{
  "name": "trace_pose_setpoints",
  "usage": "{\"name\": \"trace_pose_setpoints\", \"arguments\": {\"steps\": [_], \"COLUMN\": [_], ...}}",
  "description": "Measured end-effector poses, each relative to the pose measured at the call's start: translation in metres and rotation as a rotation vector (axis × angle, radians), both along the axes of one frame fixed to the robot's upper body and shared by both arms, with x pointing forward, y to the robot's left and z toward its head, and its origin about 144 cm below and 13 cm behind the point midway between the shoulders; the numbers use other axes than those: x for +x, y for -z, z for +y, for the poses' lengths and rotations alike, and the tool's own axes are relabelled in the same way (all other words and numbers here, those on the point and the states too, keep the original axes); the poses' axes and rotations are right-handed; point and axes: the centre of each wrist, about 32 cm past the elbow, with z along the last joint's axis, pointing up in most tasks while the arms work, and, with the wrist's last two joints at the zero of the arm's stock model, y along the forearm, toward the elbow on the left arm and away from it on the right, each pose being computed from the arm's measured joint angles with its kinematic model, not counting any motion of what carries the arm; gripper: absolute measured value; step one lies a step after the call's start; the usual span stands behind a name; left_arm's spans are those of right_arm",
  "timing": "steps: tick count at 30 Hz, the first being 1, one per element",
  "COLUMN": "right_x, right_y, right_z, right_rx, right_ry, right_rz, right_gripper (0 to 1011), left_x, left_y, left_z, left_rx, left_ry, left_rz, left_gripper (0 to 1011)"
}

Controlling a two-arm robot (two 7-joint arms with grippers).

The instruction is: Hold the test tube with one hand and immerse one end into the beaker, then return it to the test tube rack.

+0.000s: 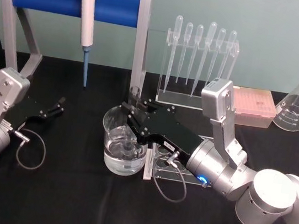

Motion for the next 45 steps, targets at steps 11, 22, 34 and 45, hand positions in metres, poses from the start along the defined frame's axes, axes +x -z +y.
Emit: {"name": "trace_pose_setpoints", "arguments": {"steps": [11,22,34,45], "right_x": [0.0,0.0,-0.001,-0.022], "right_y": [0.0,-0.01,-0.068,-0.112], "right_z": [0.0,0.001,-0.001,-0.022], "right_rx": [0.0,0.008,0.057,0.079], "right_ry": [0.0,-0.001,0.002,0.052], "right_rz": [0.0,-0.017,-0.127,-0.19], "right_gripper": [224,224,224,224], "left_x": [0.0,0.0,0.0,0.0], "left_y": [0.0,0.0,0.0,0.0], "left_z": [0.0,0.0,0.0,0.0], "left_rx": [0.0,0.0,0.0,0.0], "left_ry": [0.0,0.0,0.0,0.0], "left_rz": [0.0,0.0,0.0,0.0], "left_gripper": [1000,1000,1000,1000]}}
